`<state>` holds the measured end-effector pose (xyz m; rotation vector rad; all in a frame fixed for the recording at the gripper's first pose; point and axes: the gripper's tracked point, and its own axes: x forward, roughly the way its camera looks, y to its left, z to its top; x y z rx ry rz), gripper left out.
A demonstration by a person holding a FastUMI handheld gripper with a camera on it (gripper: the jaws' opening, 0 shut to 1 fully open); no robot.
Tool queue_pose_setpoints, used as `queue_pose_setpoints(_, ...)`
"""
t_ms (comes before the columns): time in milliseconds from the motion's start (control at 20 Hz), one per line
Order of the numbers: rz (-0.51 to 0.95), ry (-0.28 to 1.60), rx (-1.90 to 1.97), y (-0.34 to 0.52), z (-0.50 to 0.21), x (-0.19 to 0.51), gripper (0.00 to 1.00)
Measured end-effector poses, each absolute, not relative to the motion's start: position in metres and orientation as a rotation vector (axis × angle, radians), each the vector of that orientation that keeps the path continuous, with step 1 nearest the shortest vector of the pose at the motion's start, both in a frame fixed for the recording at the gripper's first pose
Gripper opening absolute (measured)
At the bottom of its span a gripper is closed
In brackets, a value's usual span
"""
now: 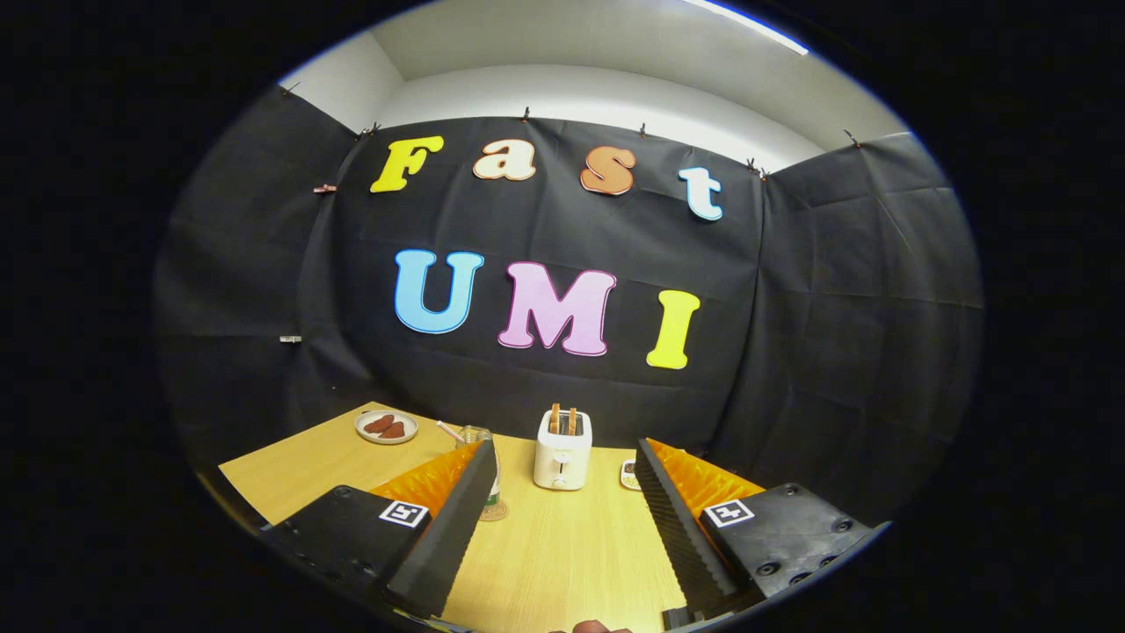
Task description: Take the bottle from table, then pour the juice into the cup, finally place the bottle on the coaster
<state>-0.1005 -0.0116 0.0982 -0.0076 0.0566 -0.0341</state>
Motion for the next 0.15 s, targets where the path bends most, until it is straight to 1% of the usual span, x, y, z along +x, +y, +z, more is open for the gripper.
queue_pose_setpoints(150, -0.025, 0.052, -0.006, -0.0125, 0.096, -0.102, 0.97)
